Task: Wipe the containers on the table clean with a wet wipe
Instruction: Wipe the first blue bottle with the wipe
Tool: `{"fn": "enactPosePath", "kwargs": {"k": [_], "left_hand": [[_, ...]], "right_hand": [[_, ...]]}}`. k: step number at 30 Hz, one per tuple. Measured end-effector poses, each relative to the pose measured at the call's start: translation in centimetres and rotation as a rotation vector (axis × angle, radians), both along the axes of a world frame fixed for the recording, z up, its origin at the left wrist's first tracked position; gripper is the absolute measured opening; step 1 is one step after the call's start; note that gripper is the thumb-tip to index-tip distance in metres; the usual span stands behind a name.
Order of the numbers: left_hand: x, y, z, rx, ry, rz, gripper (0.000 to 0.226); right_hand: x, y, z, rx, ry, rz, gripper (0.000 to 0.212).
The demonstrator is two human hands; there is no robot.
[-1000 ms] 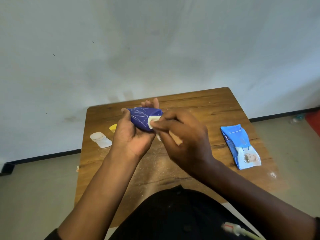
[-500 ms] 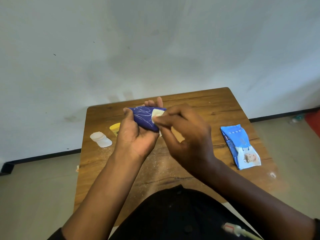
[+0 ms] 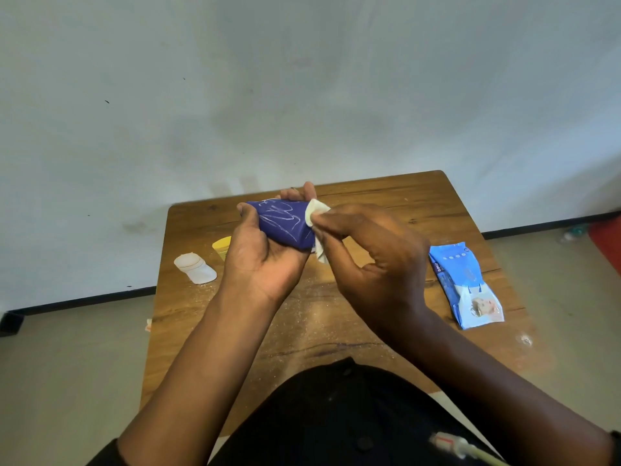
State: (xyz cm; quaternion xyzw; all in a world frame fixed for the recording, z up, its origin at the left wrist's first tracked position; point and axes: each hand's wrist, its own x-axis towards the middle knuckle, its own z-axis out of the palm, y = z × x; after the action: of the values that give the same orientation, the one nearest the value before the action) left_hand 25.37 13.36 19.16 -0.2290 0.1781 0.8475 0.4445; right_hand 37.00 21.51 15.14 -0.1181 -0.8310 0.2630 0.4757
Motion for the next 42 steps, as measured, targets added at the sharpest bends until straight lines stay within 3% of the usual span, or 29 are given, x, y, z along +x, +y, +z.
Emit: {"fn": "enactPosePath", "kwargs": {"k": [5,11,17,22,27,30,33,37,42], "left_hand": [[-0.3,-0.1,0.0,0.028,-0.049,0.053,0.057],[0.0,-0.1,0.2,0.031,0.014,0.045,0.048],[0.0,-0.1,-0.1,0.023,-0.006,0.010,0.052],[-0.1,0.2,0.4,-0.041,0.002,0.014,0.048],[-0.4,0.4,0.1,-0.038,-0.030,-0.005,0.055],[-0.4,0.5,0.3,-0.047,-0.021,0.010,0.054],[-0.5,0.4,0.4,-0.060,0.013,0.008,0.048],[-0.9,0.3,-0.1,-0.126,0.147,-0.019,0.044],[-0.4,-0.1,-0.4,-0.305,0.372,-0.051,0.044]], "right_hand": [[0.8,-1.0,-0.8,0.104,-0.052,0.111,0.019],[0.5,0.2,0.2,0.088,-0.020,0.019,0.018],[1.2,-0.1,-0.3,0.247,-0.109,0.215,0.013],[1.1,2.1,0.3,0.382,-0.132,0.109,0.016],[1.4,0.2,-0.3,0.331,-0.112,0.273,0.015],[1.1,1.2,-0.2,0.326,-0.108,0.205,0.012],[1.1,1.8,0.0,0.313,-0.127,0.144,0.016],[1.1,1.2,-0.1,0.179,-0.184,0.277,0.018],[1.3,1.7,0.6,-0.109,-0.078,0.014,0.015]]}}
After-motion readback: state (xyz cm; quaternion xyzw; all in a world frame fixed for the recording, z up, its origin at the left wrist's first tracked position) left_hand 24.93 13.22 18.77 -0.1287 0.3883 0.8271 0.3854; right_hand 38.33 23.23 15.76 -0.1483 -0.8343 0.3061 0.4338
